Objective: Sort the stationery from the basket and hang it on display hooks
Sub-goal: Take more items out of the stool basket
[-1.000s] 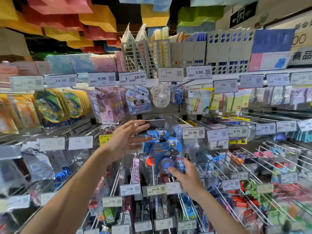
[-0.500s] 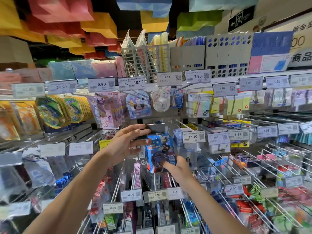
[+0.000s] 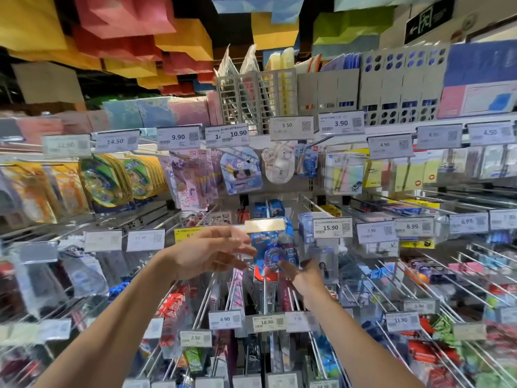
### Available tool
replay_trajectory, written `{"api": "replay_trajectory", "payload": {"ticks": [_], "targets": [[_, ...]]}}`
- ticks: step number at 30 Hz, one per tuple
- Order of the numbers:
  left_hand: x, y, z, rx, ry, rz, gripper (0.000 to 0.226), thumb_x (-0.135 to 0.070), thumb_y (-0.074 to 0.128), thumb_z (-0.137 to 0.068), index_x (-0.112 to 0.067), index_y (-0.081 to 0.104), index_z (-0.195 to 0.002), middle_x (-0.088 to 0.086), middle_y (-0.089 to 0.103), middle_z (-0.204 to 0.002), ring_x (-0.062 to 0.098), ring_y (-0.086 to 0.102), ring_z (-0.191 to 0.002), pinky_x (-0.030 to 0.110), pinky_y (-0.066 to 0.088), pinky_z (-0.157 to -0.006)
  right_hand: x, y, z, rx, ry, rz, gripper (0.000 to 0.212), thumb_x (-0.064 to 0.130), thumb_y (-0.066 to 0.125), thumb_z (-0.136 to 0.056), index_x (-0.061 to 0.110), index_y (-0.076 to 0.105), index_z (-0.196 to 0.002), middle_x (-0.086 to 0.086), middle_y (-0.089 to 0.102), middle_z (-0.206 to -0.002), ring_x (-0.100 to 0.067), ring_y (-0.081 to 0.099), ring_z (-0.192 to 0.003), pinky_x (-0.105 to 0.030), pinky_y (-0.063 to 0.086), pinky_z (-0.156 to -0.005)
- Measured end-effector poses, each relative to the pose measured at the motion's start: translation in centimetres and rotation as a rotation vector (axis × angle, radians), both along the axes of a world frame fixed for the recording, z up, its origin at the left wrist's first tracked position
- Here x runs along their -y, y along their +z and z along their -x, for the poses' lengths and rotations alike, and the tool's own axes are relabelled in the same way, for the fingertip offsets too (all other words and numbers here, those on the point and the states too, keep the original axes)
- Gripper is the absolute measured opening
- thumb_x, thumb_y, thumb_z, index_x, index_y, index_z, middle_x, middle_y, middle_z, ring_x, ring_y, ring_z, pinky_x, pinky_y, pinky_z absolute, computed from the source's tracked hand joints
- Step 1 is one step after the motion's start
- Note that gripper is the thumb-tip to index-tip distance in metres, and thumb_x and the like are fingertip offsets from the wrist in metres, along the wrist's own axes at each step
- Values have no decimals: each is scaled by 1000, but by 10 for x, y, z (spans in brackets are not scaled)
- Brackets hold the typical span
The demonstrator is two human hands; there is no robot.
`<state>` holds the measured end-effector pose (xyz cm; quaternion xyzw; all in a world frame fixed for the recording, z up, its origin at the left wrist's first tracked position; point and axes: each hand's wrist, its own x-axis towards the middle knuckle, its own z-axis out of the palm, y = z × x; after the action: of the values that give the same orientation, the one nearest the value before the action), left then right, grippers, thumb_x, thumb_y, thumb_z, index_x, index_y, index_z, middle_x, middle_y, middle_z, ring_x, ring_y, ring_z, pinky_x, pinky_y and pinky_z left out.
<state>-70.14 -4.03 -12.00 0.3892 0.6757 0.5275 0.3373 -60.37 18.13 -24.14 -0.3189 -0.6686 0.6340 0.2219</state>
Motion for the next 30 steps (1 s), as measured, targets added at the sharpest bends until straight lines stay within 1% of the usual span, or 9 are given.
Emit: {"api": "replay_trajectory", "payload": {"ticks": [3, 7, 11, 13, 15, 18, 22, 27, 30], "targets": [[4, -5, -2, -64, -74, 123, 77, -56, 90, -66, -5, 64, -119, 17, 74, -113, 27, 67, -92, 37, 46, -77, -2, -10, -3, 130, 11, -118, 47, 34, 66, -98, 14, 40, -131, -1, 56, -93, -25, 67, -99, -44, 58, -87], [0, -10, -10, -84, -37, 168, 93, -61, 91, -61, 1, 58, -123, 16, 75, -112, 25, 68, -89, 37, 45, -77, -10, -22, -3, 171, 58, -195, 13, 21, 66, -97, 15, 58, -105, -7, 67, -94, -22, 66, -81, -50, 62, -81], [-11, -24, -13, -163, 7, 225, 44, -35, 70, -91, -5, 62, -122, 11, 75, -117, 32, 72, -101, 51, 40, -88, -6, -15, -15, 99, 193, -365, 9, 8, 62, -97, 17, 61, -95, -7, 68, -90, -23, 63, -77, -40, 53, -68], [-16, -36, -12, -233, 57, 242, 27, -24, 68, -95, -9, 67, -118, 8, 77, -113, 29, 75, -98, 43, 48, -80, -4, -8, -21, 39, 241, -400, 4, 9, 63, -97, 13, 61, -97, -9, 69, -90, -19, 58, -70, -37, 47, -64], [-20, -50, -11, -347, 87, 257, 16, -13, 70, -97, -9, 70, -112, 10, 78, -107, 28, 76, -95, 31, 56, -68, -4, -6, -28, 11, 272, -454, 1, 17, 63, -99, 17, 62, -99, -7, 71, -90, -22, 63, -73, -41, 54, -72], [-25, -76, -9, -514, 72, 316, 14, -7, 69, -95, -12, 69, -109, 9, 76, -105, 25, 74, -98, 31, 62, -83, -3, -9, -48, 40, 294, -532, 8, 22, 65, -97, 17, 60, -102, -3, 68, -94, -22, 66, -90, -42, 56, -85], [-28, -101, -7, -618, 61, 331, 20, -12, 68, -91, -24, 70, -107, -4, 74, -105, 15, 72, -97, 23, 59, -80, -4, -8, -76, 178, 295, -645, 16, 28, 63, -98, 21, 55, -110, 7, 61, -104, -16, 62, -96, -35, 53, -84], [-25, -113, -9, -632, -5, 297, 24, -14, 70, -95, -22, 65, -118, -10, 69, -109, 9, 67, -98, 9, 49, -76, 12, -10, -104, 231, 250, -664, 25, 31, 68, -94, 20, 53, -111, 4, 60, -109, -18, 63, -100, -45, 55, -92], [-18, -113, -16, -602, -113, 297, 30, -13, 69, -98, -18, 60, -126, -5, 67, -117, 10, 66, -106, 20, 55, -88, 41, -14, -125, 274, 163, -658, 29, 29, 69, -95, 16, 53, -116, -3, 61, -112, -21, 63, -105, -35, 54, -88]]}}
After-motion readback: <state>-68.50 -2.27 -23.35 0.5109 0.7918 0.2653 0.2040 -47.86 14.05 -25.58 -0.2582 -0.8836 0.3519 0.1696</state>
